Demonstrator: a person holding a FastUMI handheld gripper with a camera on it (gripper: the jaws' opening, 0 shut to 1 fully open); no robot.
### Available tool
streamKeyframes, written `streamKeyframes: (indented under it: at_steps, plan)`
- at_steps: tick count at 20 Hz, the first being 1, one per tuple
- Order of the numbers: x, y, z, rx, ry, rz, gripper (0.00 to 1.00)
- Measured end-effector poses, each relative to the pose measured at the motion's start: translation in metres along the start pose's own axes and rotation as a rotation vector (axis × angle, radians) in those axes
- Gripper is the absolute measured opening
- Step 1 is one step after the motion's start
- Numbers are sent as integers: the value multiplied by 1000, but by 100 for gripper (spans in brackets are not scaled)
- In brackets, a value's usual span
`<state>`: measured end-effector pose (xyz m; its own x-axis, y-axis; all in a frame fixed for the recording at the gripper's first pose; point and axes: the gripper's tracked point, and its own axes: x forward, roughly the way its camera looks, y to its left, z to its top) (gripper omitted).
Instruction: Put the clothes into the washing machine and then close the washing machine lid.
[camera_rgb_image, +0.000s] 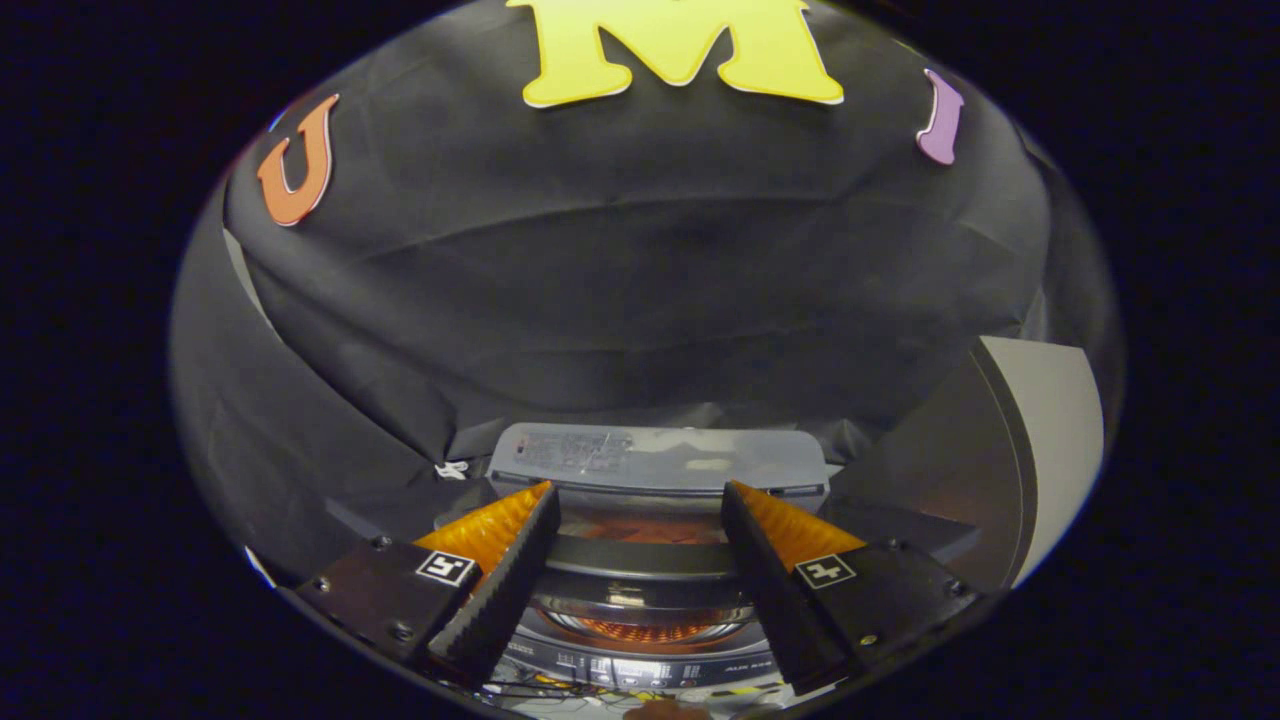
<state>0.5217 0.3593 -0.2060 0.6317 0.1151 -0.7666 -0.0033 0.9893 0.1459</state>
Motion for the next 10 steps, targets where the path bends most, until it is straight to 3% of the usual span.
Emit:
streamKeyframes:
  at_steps: [10]
  plan:
    - [-10, -5, -52, -16, 50, -7, 99]
